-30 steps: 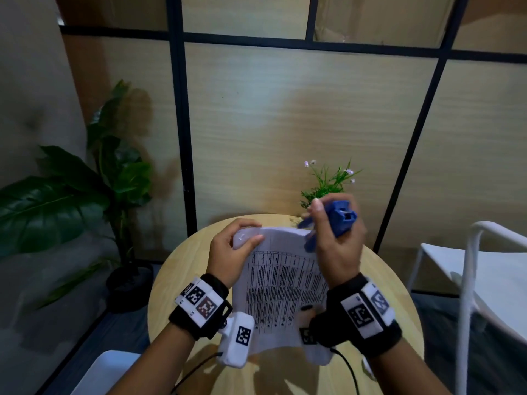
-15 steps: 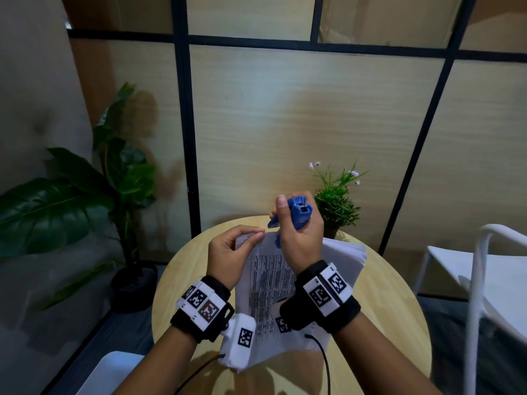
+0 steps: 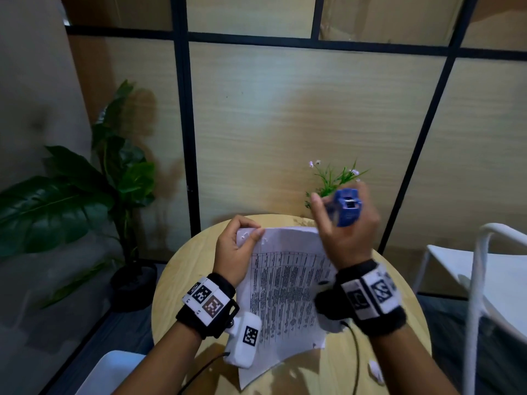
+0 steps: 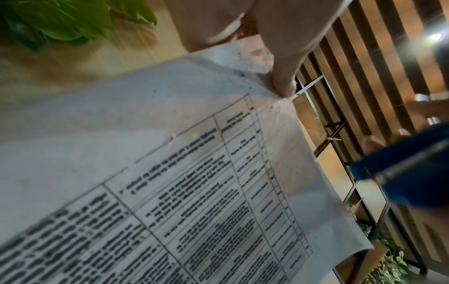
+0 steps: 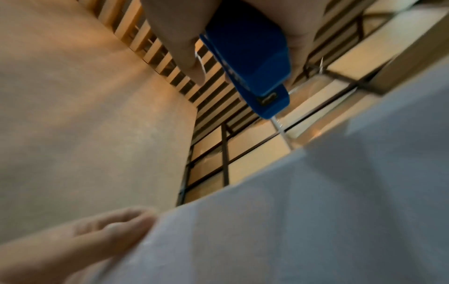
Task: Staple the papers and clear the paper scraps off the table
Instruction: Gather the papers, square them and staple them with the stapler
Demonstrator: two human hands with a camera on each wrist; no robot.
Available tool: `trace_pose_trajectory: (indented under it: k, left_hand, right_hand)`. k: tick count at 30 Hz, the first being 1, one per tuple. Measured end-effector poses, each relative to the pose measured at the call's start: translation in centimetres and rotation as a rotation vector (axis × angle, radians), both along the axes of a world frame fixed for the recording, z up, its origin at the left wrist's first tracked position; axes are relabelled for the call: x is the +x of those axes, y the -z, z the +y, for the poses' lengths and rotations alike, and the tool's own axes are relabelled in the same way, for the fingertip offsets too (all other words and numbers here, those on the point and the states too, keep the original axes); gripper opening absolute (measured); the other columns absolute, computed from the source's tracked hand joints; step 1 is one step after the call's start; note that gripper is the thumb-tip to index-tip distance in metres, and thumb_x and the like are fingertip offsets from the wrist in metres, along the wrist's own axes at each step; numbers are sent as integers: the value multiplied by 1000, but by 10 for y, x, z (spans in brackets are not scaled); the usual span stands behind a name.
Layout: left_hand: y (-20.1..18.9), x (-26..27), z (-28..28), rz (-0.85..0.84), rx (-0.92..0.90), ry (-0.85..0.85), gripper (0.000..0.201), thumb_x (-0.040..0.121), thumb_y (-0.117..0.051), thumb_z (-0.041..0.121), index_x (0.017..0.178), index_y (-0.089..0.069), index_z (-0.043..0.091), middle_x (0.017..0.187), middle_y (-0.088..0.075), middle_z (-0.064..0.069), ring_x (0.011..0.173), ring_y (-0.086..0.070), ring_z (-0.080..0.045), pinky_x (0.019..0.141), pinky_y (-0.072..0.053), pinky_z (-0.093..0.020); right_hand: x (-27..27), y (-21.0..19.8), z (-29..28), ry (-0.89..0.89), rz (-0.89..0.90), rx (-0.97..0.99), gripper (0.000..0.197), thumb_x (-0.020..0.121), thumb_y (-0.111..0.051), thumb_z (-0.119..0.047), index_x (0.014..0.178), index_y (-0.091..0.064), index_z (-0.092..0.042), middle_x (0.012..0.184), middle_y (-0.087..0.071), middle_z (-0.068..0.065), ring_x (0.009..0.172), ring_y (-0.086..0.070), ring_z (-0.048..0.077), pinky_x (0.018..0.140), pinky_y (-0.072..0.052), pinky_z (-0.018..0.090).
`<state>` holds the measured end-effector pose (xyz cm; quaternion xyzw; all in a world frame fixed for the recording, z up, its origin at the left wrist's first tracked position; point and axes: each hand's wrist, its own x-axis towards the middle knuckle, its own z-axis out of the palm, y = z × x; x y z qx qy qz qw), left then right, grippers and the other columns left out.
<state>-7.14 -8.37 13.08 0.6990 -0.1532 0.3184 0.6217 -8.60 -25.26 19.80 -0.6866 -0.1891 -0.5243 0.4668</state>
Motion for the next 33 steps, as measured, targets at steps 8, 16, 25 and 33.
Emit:
trace_pose_trajectory:
  k: [8, 16, 25, 33]
  left_hand:
    - [-2, 10, 5, 45, -30, 6, 21, 86, -63, 5, 75, -55, 22, 77, -58, 9, 68, -55, 8, 69, -46, -7]
    - [-5, 11, 5, 59, -34, 65, 20, 86, -63, 3, 78, -55, 20, 79, -59, 9, 72, -55, 7, 75, -45, -7]
    - [12, 4, 4, 288, -72, 147, 41, 80, -71, 26, 107, -43, 38, 118, -59, -7, 106, -61, -22, 92, -53, -42]
    - [26, -2, -3, 281, -56, 85, 14, 97, -45, 8, 106, -41, 17, 95, -60, 7, 77, -64, 11, 67, -51, -9]
  right_hand:
    - [-14, 72, -96, -117, 521, 335, 63, 41, -85, -58, 94, -59, -35, 94, -65, -2, 77, -63, 16, 69, -55, 38]
    - [15, 111, -59, -284, 839, 514, 30, 68, -73, 12, 72, -52, -8, 72, -58, 11, 72, -57, 26, 68, -49, 37]
    - [19, 98, -64, -268, 723, 712, 32, 73, -68, 13, 68, -46, -10, 70, -51, 9, 74, -52, 25, 72, -45, 41]
    - [-2, 85, -62, -292, 650, 600, 24, 77, -69, 8, 74, -50, -7, 74, -54, 10, 68, -53, 21, 64, -46, 34]
